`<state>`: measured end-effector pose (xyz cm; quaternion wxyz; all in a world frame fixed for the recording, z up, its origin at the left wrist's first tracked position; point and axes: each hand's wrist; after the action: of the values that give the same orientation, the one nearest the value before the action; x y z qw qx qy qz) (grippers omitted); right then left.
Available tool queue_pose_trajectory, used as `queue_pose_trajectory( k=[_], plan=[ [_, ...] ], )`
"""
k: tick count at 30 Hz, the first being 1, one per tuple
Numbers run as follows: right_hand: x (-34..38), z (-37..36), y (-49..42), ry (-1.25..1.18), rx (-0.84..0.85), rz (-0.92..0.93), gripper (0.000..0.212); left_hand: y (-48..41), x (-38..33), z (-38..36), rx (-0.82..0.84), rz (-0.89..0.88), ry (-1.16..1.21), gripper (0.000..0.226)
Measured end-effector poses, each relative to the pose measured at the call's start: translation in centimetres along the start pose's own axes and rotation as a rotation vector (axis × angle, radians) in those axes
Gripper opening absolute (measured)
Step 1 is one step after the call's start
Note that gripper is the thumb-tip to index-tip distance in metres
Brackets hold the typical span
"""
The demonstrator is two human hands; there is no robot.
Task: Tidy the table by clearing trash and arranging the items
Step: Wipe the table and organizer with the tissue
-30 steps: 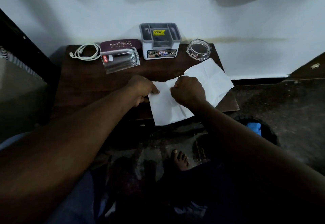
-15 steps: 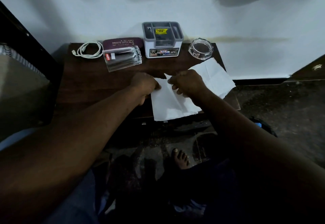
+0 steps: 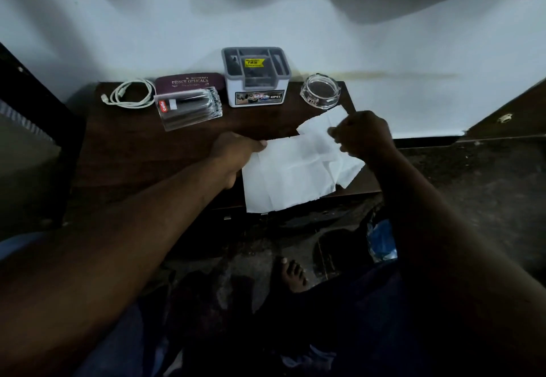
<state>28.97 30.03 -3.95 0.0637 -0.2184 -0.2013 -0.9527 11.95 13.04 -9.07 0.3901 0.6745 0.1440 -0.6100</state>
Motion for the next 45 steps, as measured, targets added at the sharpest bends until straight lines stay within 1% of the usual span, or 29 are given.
queue_pose_trajectory(
  k=[3,4,5,7,9,11,14,16,18,20,21,23,26,29,30,33,35,37,40,43,45],
  plan=[
    [-1.5,1.0,-0.9,0.052,0.103,-0.103,0.032,0.3,-0.2,-0.7,-0.008,0.025,0.039,0.013],
    [-1.7,0.9,-0.8,0.059,0.135,-0.109,0.031,0.5,-0.4,-1.0,-0.005,0.044,0.058,0.011],
    [-1.7,0.7,-0.8,0.063,0.151,-0.101,0.031,0.6,-0.5,-1.2,0.000,0.065,0.073,0.015],
    [-1.5,0.3,-0.6,0.113,0.132,-0.048,0.035,0.9,-0.7,-1.8,0.015,0.096,0.108,0.029],
    [-1.3,-0.1,-0.6,0.166,0.113,-0.014,0.040,1.1,-0.6,-2.3,0.009,0.108,0.119,0.039],
    [-1.2,-0.3,-0.8,0.183,0.116,-0.016,0.040,1.3,-0.5,-2.9,-0.023,0.089,0.115,0.042],
    [-1.2,-0.3,-1.1,0.171,0.103,-0.029,0.037,1.5,-0.4,-3.4,-0.062,0.044,0.105,0.039],
    [-1.4,-0.4,-1.3,0.110,0.105,-0.067,0.032,1.4,-0.5,-3.4,-0.088,0.033,0.095,0.038],
    [-1.4,-0.7,-1.1,0.038,0.151,-0.115,0.037,1.3,-0.7,-3.2,-0.085,0.032,0.100,0.040],
    [-1.1,-1.0,-0.7,-0.019,0.208,-0.148,0.035,1.2,-0.8,-3.1,-0.063,0.043,0.093,0.041],
    [-1.0,-1.2,-0.5,-0.074,0.245,-0.165,0.038,1.2,-0.7,-3.1,-0.059,0.051,0.074,0.042],
    [-0.7,-1.3,0.2,-0.160,0.308,-0.215,0.052,1.3,-0.7,-3.1,-0.061,0.063,0.028,0.043],
    [-0.3,-1.3,0.8,-0.209,0.385,-0.255,0.053,1.2,-0.8,-3.0,-0.056,0.084,0.031,0.045],
    [-0.1,-0.7,1.0,-0.323,0.423,-0.276,0.036,1.1,-1.4,-2.7,-0.035,0.097,0.100,0.038],
    [0.0,-0.3,1.1,-0.380,0.442,-0.277,0.033,1.1,-1.7,-2.6,-0.012,0.103,0.147,0.035],
    [-0.1,1.5,1.2,-0.579,0.549,-0.266,0.041,0.8,-2.9,-2.3,0.067,0.114,0.311,0.023],
    [-0.4,2.8,0.7,-0.690,0.588,-0.232,0.043,0.5,-3.8,-2.4,0.125,0.133,0.401,0.017],
    [-0.9,3.8,0.0,-0.760,0.576,-0.201,0.044,0.3,-4.5,-3.1,0.163,0.144,0.444,0.019],
    [-2.1,4.0,-1.2,-0.787,0.521,-0.223,0.045,0.0,-4.5,-4.6,0.176,0.135,0.452,0.037],
    [-3.2,2.9,-1.9,-0.666,0.441,-0.291,0.044,-0.1,-3.5,-5.6,0.169,0.173,0.376,0.038],
    [-3.8,2.0,-2.1,-0.539,0.429,-0.314,0.043,-0.2,-3.0,-6.1,0.191,0.212,0.344,0.032]
  ],
)
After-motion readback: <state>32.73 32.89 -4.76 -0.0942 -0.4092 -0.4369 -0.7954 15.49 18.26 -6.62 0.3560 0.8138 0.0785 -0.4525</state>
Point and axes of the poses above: each hand's wrist, its own y-axis away from the middle knuckle, its own z-axis out of the back of the hand, x = y × z, and after that the axes turned 13 degrees about -z, right-handed
